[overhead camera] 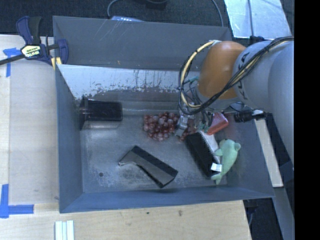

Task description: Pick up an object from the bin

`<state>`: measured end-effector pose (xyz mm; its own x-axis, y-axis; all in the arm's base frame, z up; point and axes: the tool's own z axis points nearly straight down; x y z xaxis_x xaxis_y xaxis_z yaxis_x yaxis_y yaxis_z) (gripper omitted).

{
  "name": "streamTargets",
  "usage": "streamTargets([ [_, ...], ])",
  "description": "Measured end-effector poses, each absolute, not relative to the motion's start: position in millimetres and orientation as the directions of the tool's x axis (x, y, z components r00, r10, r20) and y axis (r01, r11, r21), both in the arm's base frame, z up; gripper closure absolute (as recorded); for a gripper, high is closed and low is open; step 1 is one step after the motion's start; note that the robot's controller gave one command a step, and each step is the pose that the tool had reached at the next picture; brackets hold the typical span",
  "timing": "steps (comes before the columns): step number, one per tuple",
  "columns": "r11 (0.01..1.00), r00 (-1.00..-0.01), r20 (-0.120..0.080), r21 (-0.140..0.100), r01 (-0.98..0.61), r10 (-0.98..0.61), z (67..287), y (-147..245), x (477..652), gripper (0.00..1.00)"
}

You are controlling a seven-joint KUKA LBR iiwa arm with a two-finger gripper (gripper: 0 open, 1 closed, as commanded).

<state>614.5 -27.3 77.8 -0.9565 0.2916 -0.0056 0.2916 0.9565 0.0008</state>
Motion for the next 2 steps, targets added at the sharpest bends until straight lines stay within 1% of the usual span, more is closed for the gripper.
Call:
streamTargets([
  [1, 0.957, -0.957, -0.006, 0.001, 0.291, 0.291, 77.8, -27.3, 614.4, 1.00],
  [2, 0.959, -0.959, 0.000, -0.001, 0.284, 0.284, 120.7, -28.4, 610.8, 1.00],
])
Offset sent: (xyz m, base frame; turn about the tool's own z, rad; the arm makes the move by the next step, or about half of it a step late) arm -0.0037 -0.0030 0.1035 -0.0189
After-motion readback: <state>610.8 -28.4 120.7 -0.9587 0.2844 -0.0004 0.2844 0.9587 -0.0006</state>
